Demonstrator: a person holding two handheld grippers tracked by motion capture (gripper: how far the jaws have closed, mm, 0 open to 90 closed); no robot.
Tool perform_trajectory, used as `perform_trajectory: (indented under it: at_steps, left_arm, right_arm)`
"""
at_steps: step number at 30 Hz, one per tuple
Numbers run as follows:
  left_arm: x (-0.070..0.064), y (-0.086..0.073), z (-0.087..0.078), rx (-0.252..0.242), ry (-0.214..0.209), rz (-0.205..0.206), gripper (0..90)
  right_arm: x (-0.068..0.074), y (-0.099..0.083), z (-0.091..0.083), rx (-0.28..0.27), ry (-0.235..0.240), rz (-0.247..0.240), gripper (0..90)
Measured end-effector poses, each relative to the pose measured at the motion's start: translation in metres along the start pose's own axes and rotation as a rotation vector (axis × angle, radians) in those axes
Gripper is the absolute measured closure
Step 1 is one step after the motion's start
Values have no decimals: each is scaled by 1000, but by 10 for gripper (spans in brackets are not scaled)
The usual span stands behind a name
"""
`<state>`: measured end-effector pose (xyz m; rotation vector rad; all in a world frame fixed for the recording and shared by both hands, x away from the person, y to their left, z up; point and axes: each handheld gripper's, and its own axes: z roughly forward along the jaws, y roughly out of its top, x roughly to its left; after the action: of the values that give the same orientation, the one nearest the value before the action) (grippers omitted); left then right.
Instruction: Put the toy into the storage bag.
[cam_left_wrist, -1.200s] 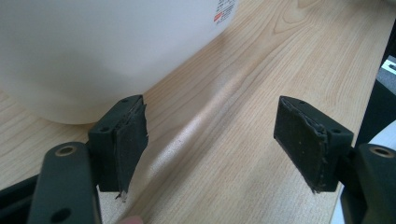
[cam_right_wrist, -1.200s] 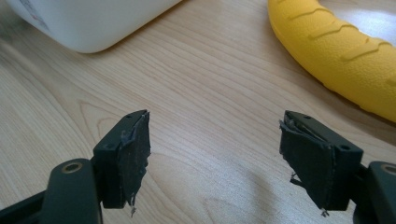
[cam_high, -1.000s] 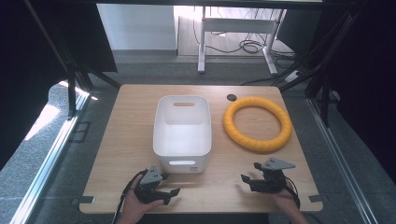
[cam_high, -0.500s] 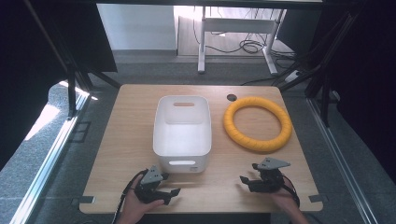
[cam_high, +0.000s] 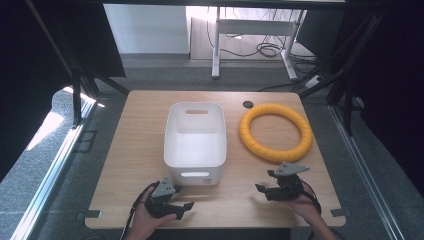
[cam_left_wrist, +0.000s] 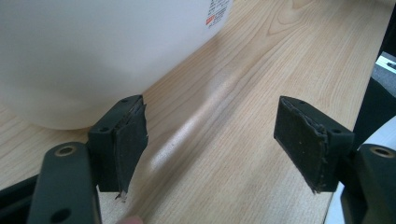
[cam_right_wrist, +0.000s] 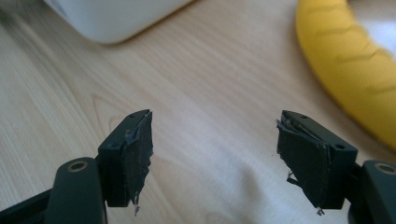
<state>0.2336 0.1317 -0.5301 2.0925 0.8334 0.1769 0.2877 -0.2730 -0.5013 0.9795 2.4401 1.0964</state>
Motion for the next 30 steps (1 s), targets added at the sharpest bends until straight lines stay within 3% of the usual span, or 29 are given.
perform_trajectory:
  at_steps: [3, 8, 10, 12, 18, 25, 30]
  left_arm:
    - [-2, 0, 0, -3, -2, 0, 257]
    - [-2, 0, 1, -4, -6, 2, 257]
    - [-1, -1, 1, 0, -9, 1, 258]
    - [-2, 0, 2, 1, -13, 2, 258]
    - [-2, 0, 1, -5, -13, 1, 258]
    - [-1, 0, 1, -2, -14, 4, 257]
    - [-1, -1, 2, 5, -16, 5, 257]
  right_arm:
    - [-8, 15, -2, 25, 3, -13, 277]
    - [-27, 41, -1, 61, -36, -40, 272]
    - [-39, 54, 5, 110, -47, -66, 247]
    - [-46, 61, 10, 141, -34, -62, 240]
    - [-58, 70, 22, 195, -18, -66, 230]
    - [-75, 79, 43, 308, -23, -99, 250]
    - [-87, 77, 56, 369, -30, -86, 244]
